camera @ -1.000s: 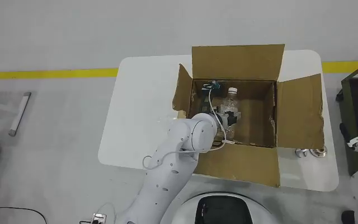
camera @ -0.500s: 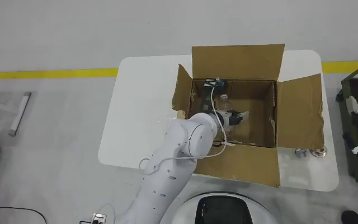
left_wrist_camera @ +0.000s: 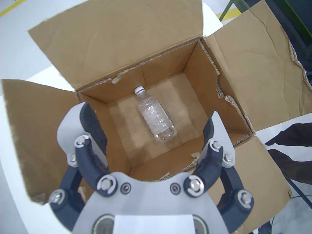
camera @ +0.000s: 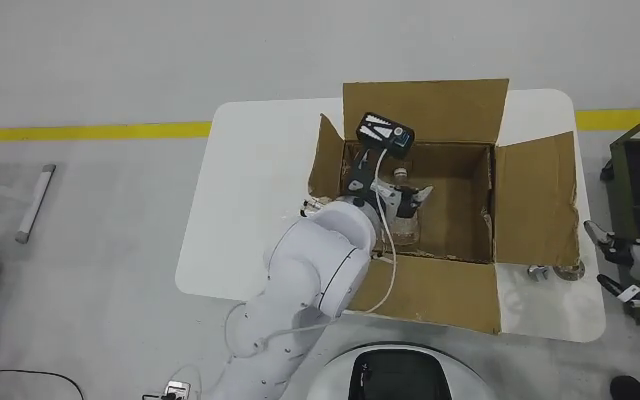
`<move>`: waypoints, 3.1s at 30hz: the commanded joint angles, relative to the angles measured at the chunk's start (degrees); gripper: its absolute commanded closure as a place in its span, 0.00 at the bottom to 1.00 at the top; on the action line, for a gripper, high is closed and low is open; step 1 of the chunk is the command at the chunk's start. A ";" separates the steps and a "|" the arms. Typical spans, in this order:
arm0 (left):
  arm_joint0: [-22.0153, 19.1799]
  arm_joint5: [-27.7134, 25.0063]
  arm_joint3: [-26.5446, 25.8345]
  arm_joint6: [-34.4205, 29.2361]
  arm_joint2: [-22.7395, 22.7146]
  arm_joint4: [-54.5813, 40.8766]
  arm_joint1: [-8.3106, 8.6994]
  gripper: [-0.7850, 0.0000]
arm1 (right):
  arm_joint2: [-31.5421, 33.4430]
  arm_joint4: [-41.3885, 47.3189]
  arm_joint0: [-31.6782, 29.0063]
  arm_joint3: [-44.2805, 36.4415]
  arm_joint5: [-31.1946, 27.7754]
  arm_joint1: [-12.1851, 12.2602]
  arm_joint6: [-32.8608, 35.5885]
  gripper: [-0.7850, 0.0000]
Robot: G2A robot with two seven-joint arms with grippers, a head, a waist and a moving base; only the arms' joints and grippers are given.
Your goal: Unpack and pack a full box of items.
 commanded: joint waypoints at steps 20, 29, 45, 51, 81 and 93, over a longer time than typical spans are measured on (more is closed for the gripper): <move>6.31 1.09 -9.09 6.74 -7.19 11.26 1.08 0.00 | -9.44 2.49 16.16 9.86 2.54 1.42 25.35 0.00; 6.31 1.09 -9.09 6.74 -7.19 11.26 1.08 0.00 | -9.56 3.88 17.21 11.05 5.24 1.61 25.64 0.00; 6.31 1.09 -9.09 6.74 -7.19 11.26 1.08 0.00 | -14.71 1.75 25.82 15.56 9.00 3.02 44.56 0.41; 6.31 1.09 -9.09 6.74 -7.19 11.26 1.08 0.00 | -16.33 1.73 26.02 17.33 9.54 3.25 43.75 0.57; 6.31 1.09 -9.09 6.74 -7.19 11.26 1.08 0.00 | -21.39 -0.61 25.68 21.12 11.31 4.33 41.32 0.66; 6.31 1.09 -9.09 6.74 -7.19 11.26 1.08 0.00 | -19.77 0.11 25.36 18.27 13.14 4.78 40.17 1.00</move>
